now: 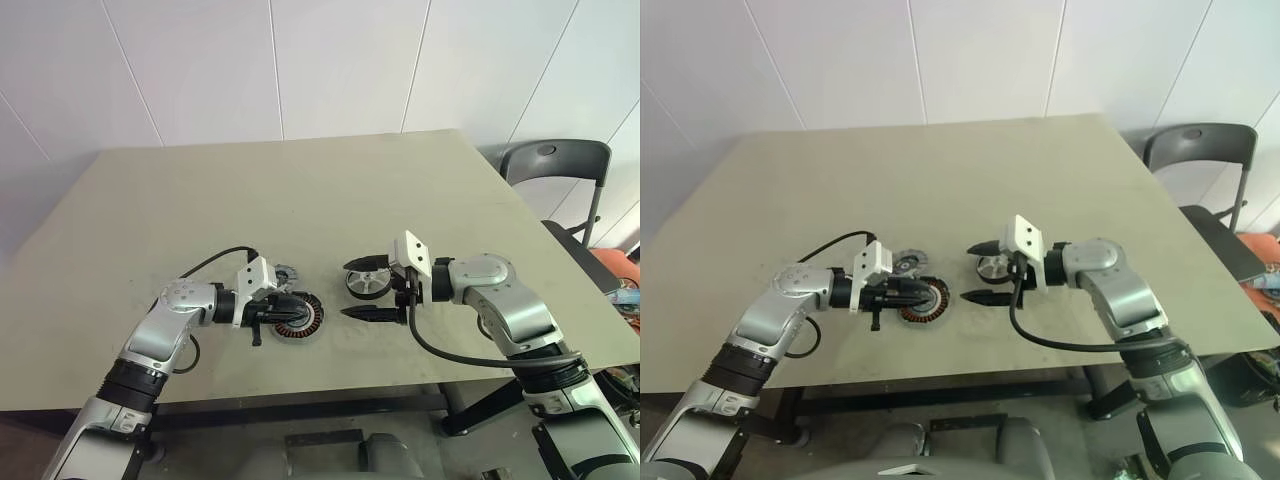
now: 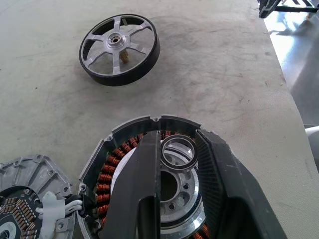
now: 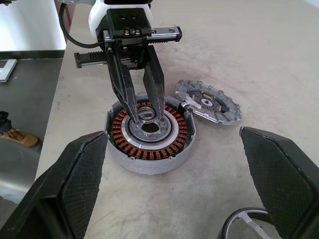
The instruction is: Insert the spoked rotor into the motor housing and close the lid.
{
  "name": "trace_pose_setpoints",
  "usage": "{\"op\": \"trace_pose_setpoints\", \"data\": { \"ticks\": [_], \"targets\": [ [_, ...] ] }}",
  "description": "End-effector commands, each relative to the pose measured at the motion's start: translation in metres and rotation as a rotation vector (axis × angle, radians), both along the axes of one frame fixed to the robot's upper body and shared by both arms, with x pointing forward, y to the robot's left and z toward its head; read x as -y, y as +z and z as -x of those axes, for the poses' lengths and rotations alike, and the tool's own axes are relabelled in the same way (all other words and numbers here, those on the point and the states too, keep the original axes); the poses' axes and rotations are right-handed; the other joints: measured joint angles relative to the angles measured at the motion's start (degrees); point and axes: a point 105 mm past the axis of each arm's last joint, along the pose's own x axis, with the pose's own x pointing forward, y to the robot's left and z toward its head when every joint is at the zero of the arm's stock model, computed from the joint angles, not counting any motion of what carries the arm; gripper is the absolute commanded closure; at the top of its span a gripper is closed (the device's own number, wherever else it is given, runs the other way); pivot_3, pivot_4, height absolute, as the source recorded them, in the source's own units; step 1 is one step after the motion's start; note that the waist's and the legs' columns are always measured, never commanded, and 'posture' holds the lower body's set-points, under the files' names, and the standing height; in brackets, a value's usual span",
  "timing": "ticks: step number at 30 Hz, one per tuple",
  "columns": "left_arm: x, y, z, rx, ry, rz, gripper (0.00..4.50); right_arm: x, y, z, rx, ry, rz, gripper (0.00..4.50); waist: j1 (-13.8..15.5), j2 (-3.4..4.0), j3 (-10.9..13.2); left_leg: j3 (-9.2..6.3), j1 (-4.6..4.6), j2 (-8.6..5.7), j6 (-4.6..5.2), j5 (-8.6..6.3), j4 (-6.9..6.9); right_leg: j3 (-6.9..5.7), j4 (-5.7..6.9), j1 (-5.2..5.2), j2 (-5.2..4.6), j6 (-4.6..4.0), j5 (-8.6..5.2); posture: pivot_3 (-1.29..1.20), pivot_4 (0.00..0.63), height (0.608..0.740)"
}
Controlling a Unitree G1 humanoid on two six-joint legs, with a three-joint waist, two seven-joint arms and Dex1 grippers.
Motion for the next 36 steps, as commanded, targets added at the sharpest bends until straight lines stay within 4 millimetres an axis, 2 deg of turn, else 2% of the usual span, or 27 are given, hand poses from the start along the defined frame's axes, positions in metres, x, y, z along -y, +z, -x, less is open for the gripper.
{"op": "trace_pose_setpoints", "data": {
  "ticks": [1,17,18,20,27,33,36],
  "targets": [
    [-0.006,0.009,-0.005,0.038,0.018,0.008,3.82,-0.004,0.016,0.0,0.059,0.021,-0.022,0.0,0.0,0.0,0.0,0.0,0.0,0.0,0.0,0.0,0.0,0.0,0.0,0.0,0.0,0.0,0.0,0.0,0.0,0.74],
    [-0.007,0.005,-0.011,0.029,0.057,0.014,3.82,-0.004,0.017,0.001,0.058,0.026,-0.025,0.0,0.0,0.0,0.0,0.0,0.01,0.0,0.0,0.0,0.0,0.0,0.02,0.0,0.0,0.0,0.01,0.0,0.0,0.74],
    [-0.007,0.005,-0.011,0.031,0.06,0.018,3.09,-0.004,0.017,0.001,0.058,0.026,-0.025,0.0,0.0,0.0,0.0,0.0,0.01,0.0,0.0,0.0,0.0,0.0,0.02,0.0,0.0,0.0,0.01,0.0,0.0,0.74],
    [-0.006,0.006,-0.012,0.031,0.062,0.026,2.52,-0.004,0.016,0.001,0.057,0.026,-0.025,0.0,0.0,0.0,0.0,0.0,0.01,0.0,0.0,0.0,0.01,0.0,0.02,0.0,0.0,0.01,0.01,0.0,0.0,0.74],
    [-0.003,0.015,-0.014,0.036,0.068,0.07,0.09,-0.004,0.016,0.001,0.056,0.026,-0.023,0.0,0.0,0.0,0.0,0.0,0.01,0.0,0.0,0.0,0.02,0.0,0.04,0.01,0.0,0.01,0.01,0.0,0.0,0.74],
    [-0.005,0.028,-0.012,0.039,0.067,0.099,0.04,-0.006,0.015,0.001,0.053,0.026,-0.023,0.0,0.0,0.0,0.0,0.0,0.02,0.0,0.0,0.0,0.02,0.0,0.05,0.0,0.0,0.0,0.01,0.0,0.0,0.74],
    [-0.014,0.038,-0.017,0.069,0.118,0.1,0.04,-0.008,0.014,0.0,0.049,0.02,-0.024,0.0,0.0,0.0,0.0,-0.01,0.02,0.0,0.0,0.0,0.02,0.0,0.06,0.01,0.0,0.01,0.01,0.0,0.0,0.74]
  ]
}}
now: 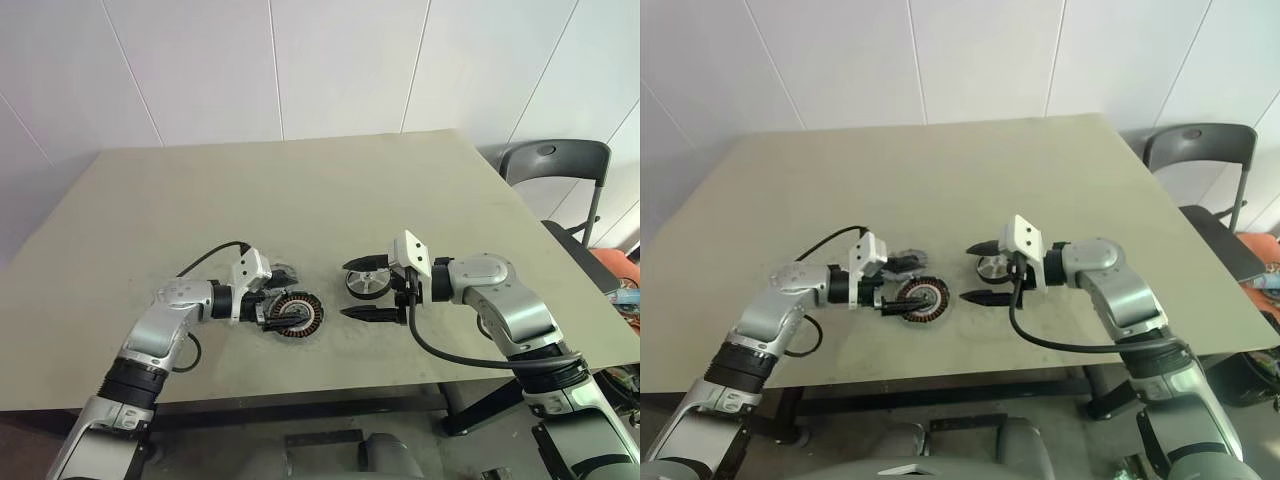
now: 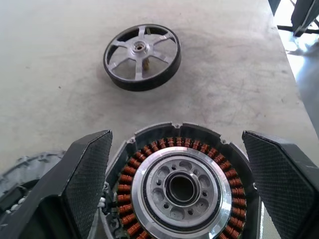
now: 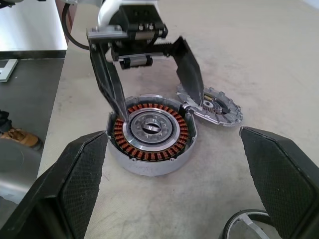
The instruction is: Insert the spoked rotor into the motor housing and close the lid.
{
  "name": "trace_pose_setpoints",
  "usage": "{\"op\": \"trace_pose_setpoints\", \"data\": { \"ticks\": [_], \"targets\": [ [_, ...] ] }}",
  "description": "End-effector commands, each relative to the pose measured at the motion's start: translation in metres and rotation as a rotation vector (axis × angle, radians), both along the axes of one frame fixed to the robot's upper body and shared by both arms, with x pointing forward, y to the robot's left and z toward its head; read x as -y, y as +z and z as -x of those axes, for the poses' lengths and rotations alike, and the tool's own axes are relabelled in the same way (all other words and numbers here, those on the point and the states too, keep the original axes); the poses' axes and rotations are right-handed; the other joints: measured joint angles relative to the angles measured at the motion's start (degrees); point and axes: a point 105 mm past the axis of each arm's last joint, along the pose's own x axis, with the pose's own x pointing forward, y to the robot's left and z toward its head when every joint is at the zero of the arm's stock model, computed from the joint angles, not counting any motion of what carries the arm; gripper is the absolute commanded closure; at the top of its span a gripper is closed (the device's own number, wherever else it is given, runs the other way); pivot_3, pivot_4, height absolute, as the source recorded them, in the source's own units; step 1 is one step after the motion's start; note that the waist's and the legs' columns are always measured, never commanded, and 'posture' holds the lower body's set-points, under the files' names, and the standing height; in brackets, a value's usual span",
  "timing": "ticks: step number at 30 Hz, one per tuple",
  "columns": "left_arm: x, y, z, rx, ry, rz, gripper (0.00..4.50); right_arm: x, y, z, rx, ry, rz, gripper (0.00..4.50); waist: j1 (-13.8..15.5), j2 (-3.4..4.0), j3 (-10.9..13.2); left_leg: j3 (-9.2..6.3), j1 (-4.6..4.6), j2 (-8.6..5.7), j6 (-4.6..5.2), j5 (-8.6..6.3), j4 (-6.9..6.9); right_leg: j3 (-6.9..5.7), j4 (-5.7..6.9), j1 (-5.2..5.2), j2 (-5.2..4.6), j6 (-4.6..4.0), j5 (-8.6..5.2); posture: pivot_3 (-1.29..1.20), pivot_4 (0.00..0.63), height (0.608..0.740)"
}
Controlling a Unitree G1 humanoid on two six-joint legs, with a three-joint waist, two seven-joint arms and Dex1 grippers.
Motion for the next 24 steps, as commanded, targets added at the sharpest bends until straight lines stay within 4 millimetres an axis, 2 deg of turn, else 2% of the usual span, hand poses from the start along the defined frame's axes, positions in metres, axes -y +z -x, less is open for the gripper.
{"op": "trace_pose_setpoints", "data": {
  "ticks": [1,6,10,13,18,20,24],
  "targets": [
    [-0.013,0.03,-0.009,0.093,0.063,0.03,0.04,-0.008,0.013,-0.002,0.046,0.011,-0.024,0.0,-0.1,0.0,0.0,0.0,0.01,0.0,0.0,0.0,0.0,0.0,0.0,0.0,0.0,0.0,0.0,0.0,0.0,0.74],
    [-0.042,0.042,-0.015,0.122,0.21,0.054,0.04,-0.021,0.007,-0.01,0.006,-0.027,-0.02,0.0,-0.2,0.0,0.0,-0.01,0.03,0.01,0.0,0.0,-0.01,0.0,0.06,-0.01,0.01,0.0,0.0,0.0,0.0,0.74],
    [-0.063,0.05,-0.012,0.14,0.307,0.075,0.04,-0.033,0.001,-0.014,-0.034,-0.026,-0.002,0.0,-0.2,0.0,0.0,-0.02,0.04,0.01,0.0,0.0,-0.02,0.02,0.08,-0.03,0.01,-0.01,0.0,0.0,0.0,0.74],
    [-0.077,0.047,-0.003,0.131,0.367,0.073,0.0,-0.046,0.002,-0.013,-0.063,0.015,-0.008,0.56,-0.2,0.01,0.0,-0.02,0.0,0.0,0.0,0.0,-0.03,0.02,0.06,-0.04,0.0,-0.01,0.01,0.0,0.0,0.74],
    [-0.089,0.041,0.007,0.119,0.428,0.076,0.0,-0.059,-0.004,-0.015,-0.048,0.055,0.03,2.19,-0.1,0.0,0.0,-0.02,0.02,0.0,0.0,0.0,-0.01,0.01,0.08,-0.02,0.0,-0.04,0.0,0.0,0.0,0.74],
    [-0.093,0.038,0.011,0.12,0.458,0.088,0.0,-0.061,-0.009,-0.013,-0.047,0.082,0.056,2.99,-0.2,0.0,0.0,-0.02,0.05,0.0,0.0,0.0,-0.01,0.01,0.09,-0.03,0.0,-0.09,-0.03,0.0,0.0,0.74],
    [-0.088,0.034,0.019,0.113,0.478,0.102,0.0,-0.062,-0.018,-0.01,-0.064,0.111,0.079,4.28,-0.2,0.0,0.0,-0.02,0.01,0.0,0.0,0.0,-0.03,0.01,0.09,-0.06,0.0,-0.08,-0.02,0.0,0.0,0.74]
  ]
}}
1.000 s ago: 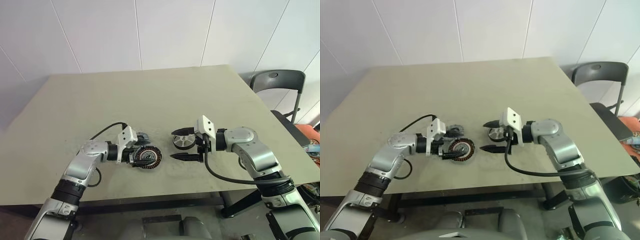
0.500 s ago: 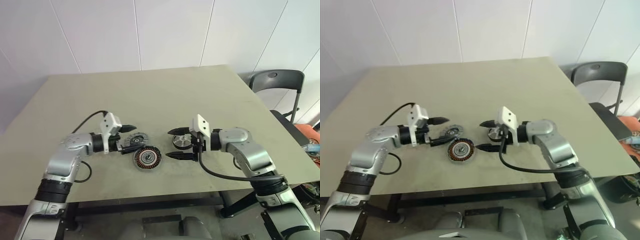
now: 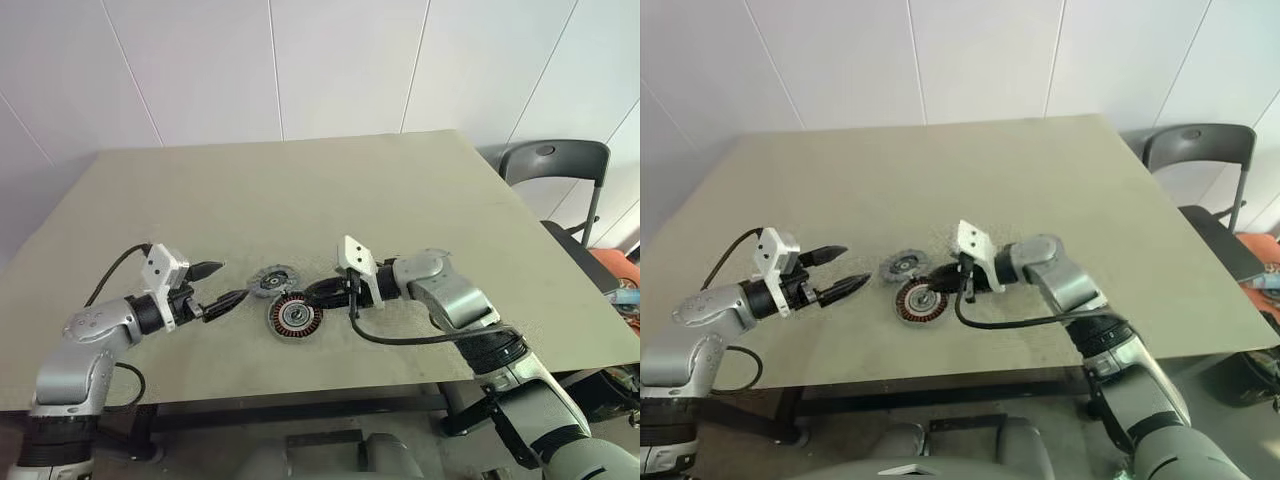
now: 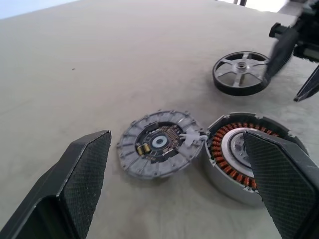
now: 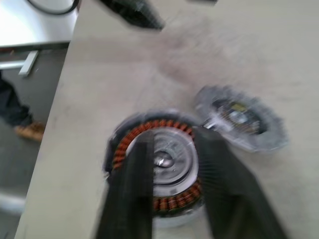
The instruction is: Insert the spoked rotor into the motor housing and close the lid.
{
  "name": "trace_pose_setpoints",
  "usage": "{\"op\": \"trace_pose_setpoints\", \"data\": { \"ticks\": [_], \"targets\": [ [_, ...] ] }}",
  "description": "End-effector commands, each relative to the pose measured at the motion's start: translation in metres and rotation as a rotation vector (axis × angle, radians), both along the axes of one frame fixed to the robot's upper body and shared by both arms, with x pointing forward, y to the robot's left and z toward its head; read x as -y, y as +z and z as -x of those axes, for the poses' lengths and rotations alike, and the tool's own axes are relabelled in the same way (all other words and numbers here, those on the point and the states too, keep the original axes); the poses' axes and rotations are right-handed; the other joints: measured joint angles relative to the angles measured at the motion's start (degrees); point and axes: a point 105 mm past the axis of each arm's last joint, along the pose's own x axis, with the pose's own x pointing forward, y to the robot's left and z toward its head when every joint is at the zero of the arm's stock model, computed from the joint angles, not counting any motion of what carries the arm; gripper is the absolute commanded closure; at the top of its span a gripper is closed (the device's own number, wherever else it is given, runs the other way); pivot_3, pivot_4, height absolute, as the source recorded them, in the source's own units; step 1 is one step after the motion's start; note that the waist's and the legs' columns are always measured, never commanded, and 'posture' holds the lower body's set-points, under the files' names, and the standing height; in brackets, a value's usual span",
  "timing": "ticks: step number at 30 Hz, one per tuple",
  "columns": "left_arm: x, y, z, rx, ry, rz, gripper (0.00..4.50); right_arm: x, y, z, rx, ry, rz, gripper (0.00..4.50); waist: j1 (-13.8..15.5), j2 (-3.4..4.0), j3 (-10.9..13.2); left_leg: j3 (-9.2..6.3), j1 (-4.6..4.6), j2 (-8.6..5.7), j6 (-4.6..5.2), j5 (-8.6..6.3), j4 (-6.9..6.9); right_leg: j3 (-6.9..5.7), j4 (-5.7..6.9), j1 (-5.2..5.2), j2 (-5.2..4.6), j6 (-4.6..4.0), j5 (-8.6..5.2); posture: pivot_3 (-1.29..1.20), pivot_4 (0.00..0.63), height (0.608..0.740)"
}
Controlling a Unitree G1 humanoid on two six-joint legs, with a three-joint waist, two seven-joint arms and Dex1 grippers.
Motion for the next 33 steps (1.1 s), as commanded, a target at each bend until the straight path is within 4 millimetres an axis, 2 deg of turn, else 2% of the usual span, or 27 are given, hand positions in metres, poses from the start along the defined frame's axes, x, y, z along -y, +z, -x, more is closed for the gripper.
{"op": "trace_pose_setpoints", "data": {
  "ticks": [1,7,16,21,25,27,33],
  "targets": [
    [0.007,0.015,0.005,0.065,0.002,0.019,0.0,-0.006,0.007,-0.001,0.038,0.04,-0.012,4.48,0.1,0.0,0.0,0.0,0.0,0.0,0.0,0.0,0.0,0.0,-0.01,0.01,0.0,0.0,0.01,0.0,0.0,0.74],
    [0.023,0.009,0.01,0.038,-0.033,0.0,0.0,-0.017,0.005,-0.005,0.039,0.055,-0.022,4.48,0.0,0.0,0.0,0.0,0.06,0.0,0.0,0.0,0.02,0.0,0.07,0.02,0.01,-0.04,-0.01,0.0,0.0,0.74],
    [0.023,0.0,0.016,0.003,0.005,-0.005,0.0,-0.026,0.003,-0.01,0.053,0.069,-0.019,4.48,-0.1,0.0,0.0,0.0,0.04,0.0,0.0,0.0,-0.02,0.0,0.09,-0.03,0.02,-0.03,0.01,0.0,0.0,0.74],
    [0.022,0.001,0.017,-0.003,0.018,-0.012,0.0,-0.026,-0.005,-0.01,0.043,0.083,0.0,4.48,-0.1,0.0,0.0,0.0,0.04,0.0,0.0,0.0,0.02,0.0,0.1,-0.02,0.02,-0.15,-0.07,0.0,0.0,0.74],
    [0.022,0.003,0.017,-0.002,0.022,-0.011,0.0,-0.016,-0.03,-0.01,0.014,0.099,0.092,4.48,-0.1,0.0,0.0,0.0,0.07,0.0,0.0,0.0,0.01,0.0,0.12,-0.01,0.02,-0.15,-0.07,0.0,0.0,0.74],
    [0.022,0.004,0.018,0.0,0.024,-0.011,0.0,-0.012,-0.036,-0.01,0.015,0.108,0.117,4.48,-0.1,0.04,0.0,0.0,0.06,0.0,0.0,0.0,0.01,0.0,0.11,-0.02,0.02,-0.15,-0.07,0.0,0.0,0.74],
    [0.015,-0.003,0.021,-0.007,0.038,-0.013,0.0,-0.008,-0.035,-0.015,0.032,0.089,0.114,4.48,-0.1,0.04,0.0,0.01,0.13,0.0,0.0,0.0,0.01,0.01,0.11,0.04,0.02,-0.15,-0.07,0.0,0.0,0.74]
  ]
}}
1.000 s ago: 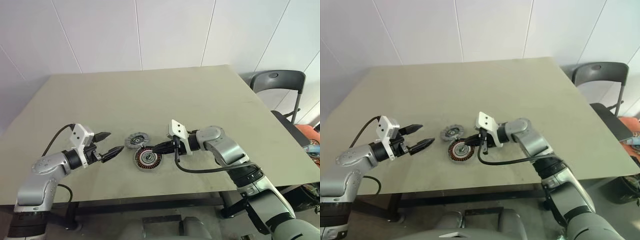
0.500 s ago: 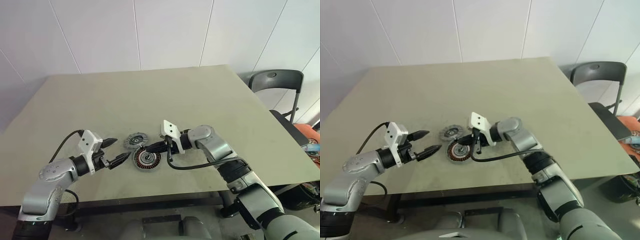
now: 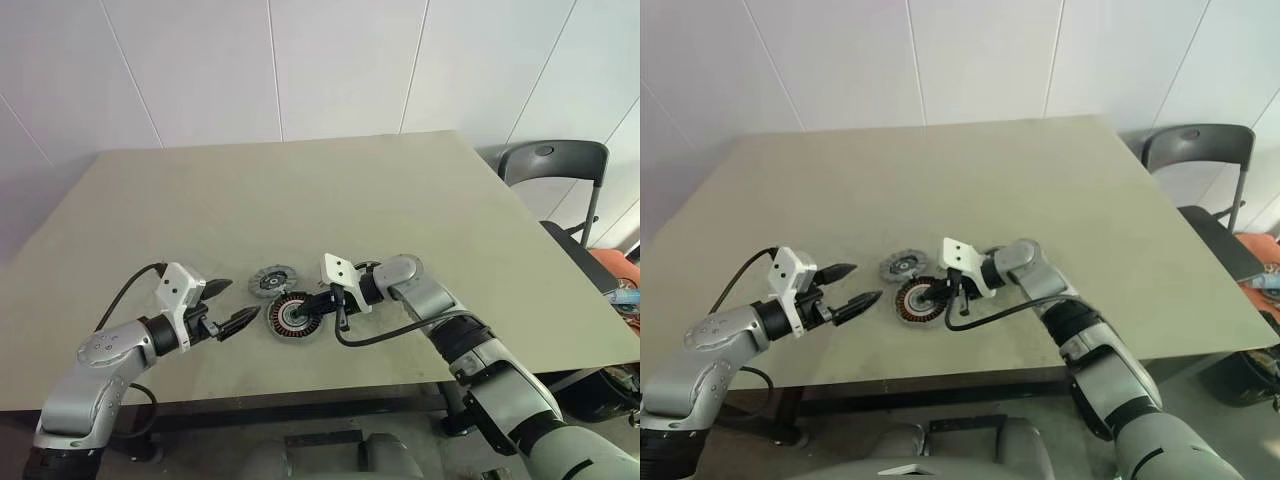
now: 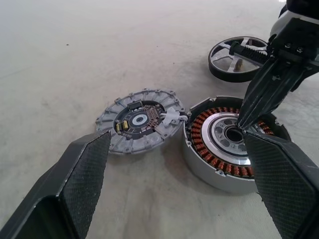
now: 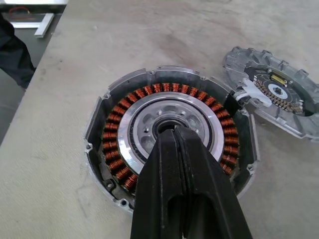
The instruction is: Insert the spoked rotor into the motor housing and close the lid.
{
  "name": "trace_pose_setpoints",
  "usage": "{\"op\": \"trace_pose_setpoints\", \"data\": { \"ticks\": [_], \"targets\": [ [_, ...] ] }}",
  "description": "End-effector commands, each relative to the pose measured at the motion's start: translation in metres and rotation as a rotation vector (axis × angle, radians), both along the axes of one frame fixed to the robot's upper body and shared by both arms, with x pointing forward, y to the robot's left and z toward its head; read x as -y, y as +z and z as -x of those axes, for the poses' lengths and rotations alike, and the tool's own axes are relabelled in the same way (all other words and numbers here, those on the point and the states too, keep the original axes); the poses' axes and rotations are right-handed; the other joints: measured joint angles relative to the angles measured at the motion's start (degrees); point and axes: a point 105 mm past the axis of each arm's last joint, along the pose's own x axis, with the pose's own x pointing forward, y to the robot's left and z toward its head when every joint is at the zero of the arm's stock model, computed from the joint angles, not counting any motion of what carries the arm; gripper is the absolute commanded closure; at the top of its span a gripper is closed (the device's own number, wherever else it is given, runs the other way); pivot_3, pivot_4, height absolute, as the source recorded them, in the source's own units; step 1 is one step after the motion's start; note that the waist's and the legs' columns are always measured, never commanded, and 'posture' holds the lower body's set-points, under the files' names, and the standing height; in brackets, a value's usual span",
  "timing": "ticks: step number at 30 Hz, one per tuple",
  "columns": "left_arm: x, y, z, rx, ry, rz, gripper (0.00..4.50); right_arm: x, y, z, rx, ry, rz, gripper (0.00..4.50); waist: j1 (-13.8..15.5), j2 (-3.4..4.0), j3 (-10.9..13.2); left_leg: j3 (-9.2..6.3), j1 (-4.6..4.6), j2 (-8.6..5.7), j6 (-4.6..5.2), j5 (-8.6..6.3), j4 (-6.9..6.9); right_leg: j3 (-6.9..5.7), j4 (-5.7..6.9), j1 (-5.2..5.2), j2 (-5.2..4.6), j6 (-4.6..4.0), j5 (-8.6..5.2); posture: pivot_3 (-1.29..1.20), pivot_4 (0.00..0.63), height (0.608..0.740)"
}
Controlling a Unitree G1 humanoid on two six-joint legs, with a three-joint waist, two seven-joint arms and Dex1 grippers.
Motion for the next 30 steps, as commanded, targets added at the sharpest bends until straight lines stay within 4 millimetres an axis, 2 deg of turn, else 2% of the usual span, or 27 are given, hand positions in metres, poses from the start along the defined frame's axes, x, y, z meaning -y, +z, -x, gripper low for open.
{"op": "trace_pose_setpoints", "data": {
  "ticks": [1,7,11,14,17,22,30],
  "targets": [
    [-0.005,0.011,0.0,0.061,0.002,-0.008,0.0,0.002,0.003,-0.005,0.014,-0.011,0.001,4.48,0.1,0.0,0.0,0.0,0.0,0.0,0.0,0.0,0.0,0.0,0.0,0.0,0.0,0.0,0.0,0.0,0.0,0.74],
    [-0.014,0.0,0.001,0.054,0.017,-0.013,0.0,-0.016,0.039,-0.002,-0.03,0.003,-0.183,4.48,-0.1,0.01,0.0,-0.01,0.0,0.0,0.0,0.0,0.0,0.0,0.04,-0.02,0.0,-0.01,0.0,0.0,0.0,0.74],
    [-0.024,-0.013,0.005,0.04,0.029,-0.014,0.0,-0.021,0.05,0.003,-0.068,0.018,-0.239,4.48,-0.7,0.02,0.0,-0.01,-0.03,0.01,0.0,0.0,-0.05,0.01,0.12,-0.11,0.01,-0.07,0.05,0.0,0.0,0.74],
    [-0.029,-0.02,0.007,0.042,0.036,-0.011,0.0,-0.019,0.037,0.005,-0.061,0.025,-0.183,4.48,-0.7,0.02,0.0,-0.02,-0.07,0.01,0.0,0.0,-0.03,0.0,0.12,-0.14,0.0,-0.01,0.01,0.0,0.0,0.74],
    [-0.03,-0.022,0.008,0.051,0.037,-0.007,0.0,-0.012,0.016,0.006,-0.047,0.027,-0.076,4.48,-0.9,0.01,0.0,-0.01,-0.07,0.0,-0.01,0.0,0.01,0.0,0.12,-0.12,0.0,-0.01,-0.02,0.0,0.0,0.74],
    [-0.032,-0.021,0.007,0.07,0.037,-0.001,0.0,0.002,-0.011,-0.004,-0.038,-0.037,0.073,4.48,-1.3,0.07,0.0,0.0,-0.05,0.0,-0.01,0.0,0.0,0.01,0.16,-0.13,0.0,-0.02,-0.02,0.0,0.0,0.74],
    [-0.035,-0.022,0.004,0.088,0.034,-0.001,0.0,-0.015,0.022,-0.009,-0.029,-0.038,-0.086,4.48,-1.3,0.05,0.0,-0.02,0.03,0.01,-0.01,0.0,0.01,0.01,0.3,-0.12,0.01,-0.01,-0.02,0.0,0.0,0.74]
  ]
}}
